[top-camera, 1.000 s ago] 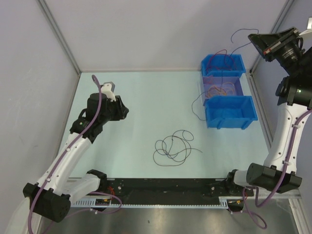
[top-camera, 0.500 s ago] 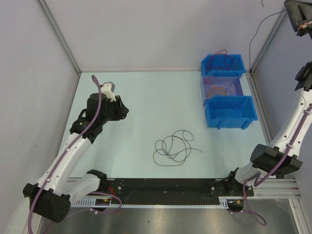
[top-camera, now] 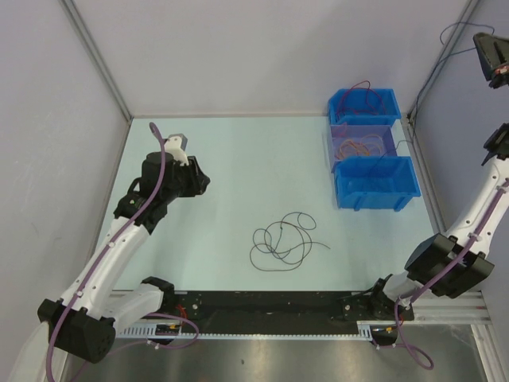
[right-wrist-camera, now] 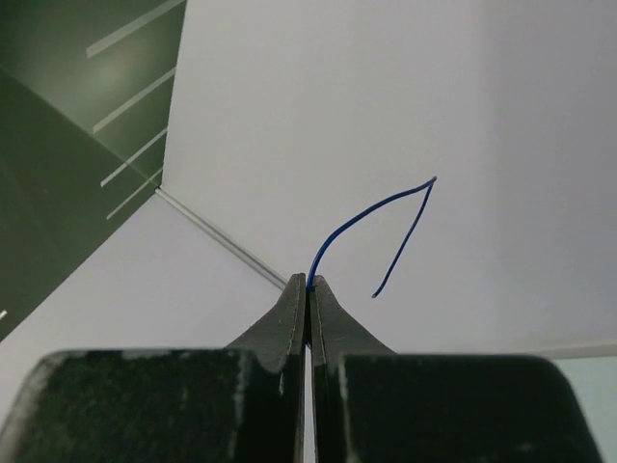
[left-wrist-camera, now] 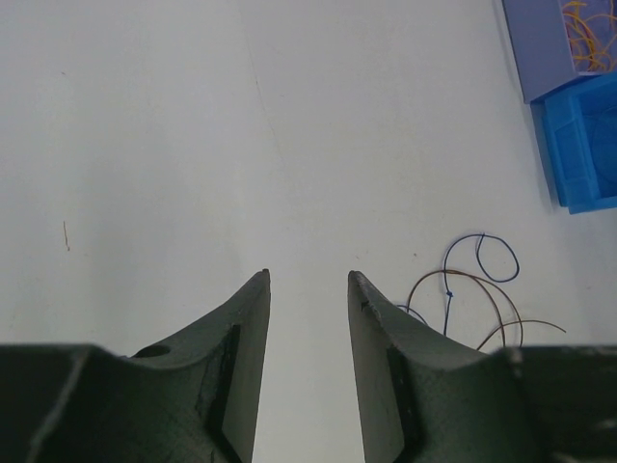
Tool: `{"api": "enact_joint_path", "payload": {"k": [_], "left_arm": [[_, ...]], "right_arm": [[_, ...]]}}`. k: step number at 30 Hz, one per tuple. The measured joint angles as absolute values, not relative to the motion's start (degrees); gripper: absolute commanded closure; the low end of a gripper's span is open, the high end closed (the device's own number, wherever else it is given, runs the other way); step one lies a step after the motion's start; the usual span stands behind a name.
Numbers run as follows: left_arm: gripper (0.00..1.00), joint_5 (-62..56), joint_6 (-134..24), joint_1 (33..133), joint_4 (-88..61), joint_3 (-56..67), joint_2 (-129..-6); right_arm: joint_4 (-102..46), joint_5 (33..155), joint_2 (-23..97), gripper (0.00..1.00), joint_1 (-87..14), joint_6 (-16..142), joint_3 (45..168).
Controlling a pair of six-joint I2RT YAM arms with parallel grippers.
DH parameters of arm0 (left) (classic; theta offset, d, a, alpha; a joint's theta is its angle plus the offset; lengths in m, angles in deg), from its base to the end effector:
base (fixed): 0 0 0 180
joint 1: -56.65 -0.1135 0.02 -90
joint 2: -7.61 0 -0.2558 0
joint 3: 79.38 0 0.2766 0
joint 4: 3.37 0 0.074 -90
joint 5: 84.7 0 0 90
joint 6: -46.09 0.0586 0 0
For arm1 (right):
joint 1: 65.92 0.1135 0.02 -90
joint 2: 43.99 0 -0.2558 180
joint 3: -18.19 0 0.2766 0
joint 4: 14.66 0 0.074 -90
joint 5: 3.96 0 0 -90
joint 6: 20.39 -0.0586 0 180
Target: Untangle the cables
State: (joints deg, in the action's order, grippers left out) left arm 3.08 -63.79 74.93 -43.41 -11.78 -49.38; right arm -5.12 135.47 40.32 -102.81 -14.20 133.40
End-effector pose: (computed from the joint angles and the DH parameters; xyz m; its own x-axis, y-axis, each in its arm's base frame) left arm 0.2537 -0.0862 0.3138 -0.5562 -0.1741 -0.8126 0.1662 0.9347 -0.3141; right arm 0.2805 -0.1549 0.5828 -0.0156 0.8202 -0.5719 -0.5235 0.4806 0.7035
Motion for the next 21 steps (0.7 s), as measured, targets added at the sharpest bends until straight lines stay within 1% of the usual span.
{"api": "enact_joint_path", "payload": {"k": [4,8,14,21], "left_arm": [[0.57,3.06,-63.77,74.93,-43.41,-11.78,-49.38],[0.57,3.01,-63.77,74.89,-43.41,-11.78,-49.38],[0.57,2.66,-63.77,74.87,-43.39,-11.78,-49.4],[0.57,2.01,-63.77,74.87,-43.39,-11.78,-49.4]], "right_arm": [[-4.16,136.08,40.32,1.0,-102.85,-14.18,126.84],[-6.54,136.48,39.49,1.0,-102.7,-10.79,123.17],[-22.02,133.55,32.82,1.0,-99.4,4.05,118.47],[-38.5,126.97,27.05,1.0,-92.27,19.63,113.79]]}}
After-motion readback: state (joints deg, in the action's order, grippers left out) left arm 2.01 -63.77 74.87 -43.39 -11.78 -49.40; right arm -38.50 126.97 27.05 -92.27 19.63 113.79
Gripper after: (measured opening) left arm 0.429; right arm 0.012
